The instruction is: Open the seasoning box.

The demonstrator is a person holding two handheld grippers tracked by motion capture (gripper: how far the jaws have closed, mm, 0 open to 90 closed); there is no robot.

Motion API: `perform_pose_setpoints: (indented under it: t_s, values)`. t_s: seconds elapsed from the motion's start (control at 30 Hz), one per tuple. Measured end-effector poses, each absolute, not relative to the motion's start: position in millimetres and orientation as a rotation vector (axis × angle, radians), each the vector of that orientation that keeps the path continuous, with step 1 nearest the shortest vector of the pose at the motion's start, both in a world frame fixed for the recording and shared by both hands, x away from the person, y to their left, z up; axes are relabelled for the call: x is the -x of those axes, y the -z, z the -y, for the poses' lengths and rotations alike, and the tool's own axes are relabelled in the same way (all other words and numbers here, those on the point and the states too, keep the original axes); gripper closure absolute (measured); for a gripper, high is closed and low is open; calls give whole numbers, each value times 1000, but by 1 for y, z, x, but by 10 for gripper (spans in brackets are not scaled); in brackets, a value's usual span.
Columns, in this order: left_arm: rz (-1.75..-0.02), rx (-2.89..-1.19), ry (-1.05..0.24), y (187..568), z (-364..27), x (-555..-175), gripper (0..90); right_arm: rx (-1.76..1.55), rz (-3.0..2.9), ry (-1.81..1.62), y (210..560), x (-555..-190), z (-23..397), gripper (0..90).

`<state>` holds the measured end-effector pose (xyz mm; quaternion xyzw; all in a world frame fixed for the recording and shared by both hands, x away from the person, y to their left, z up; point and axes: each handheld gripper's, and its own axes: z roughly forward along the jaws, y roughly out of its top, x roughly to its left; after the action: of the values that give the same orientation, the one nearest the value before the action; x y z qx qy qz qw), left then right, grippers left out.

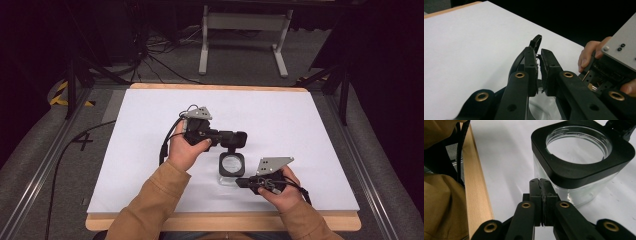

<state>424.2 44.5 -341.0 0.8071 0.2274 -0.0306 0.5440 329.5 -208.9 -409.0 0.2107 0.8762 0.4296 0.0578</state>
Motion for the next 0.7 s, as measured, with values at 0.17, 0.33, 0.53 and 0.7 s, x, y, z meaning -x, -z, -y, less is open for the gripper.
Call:
perform_pose_setpoints:
  t_s: [0.17, 0.33, 0.53, 0.7]
  values:
    - [-572, -1888, 64, 343, -44, -427, 816, -649, -2653, -1284, 411, -330, 211, 899]
    - [-588, -1874, 42, 345, -44, -428, 799, -650, -2654, -1283, 411, -330, 210, 898]
    - [-581, -1879, 46, 344, -44, -427, 790, -648, -2664, -1284, 410, -330, 210, 897]
    - [-569, -1899, 71, 342, -43, -424, 783, -631, -2691, -1280, 407, -330, 212, 889]
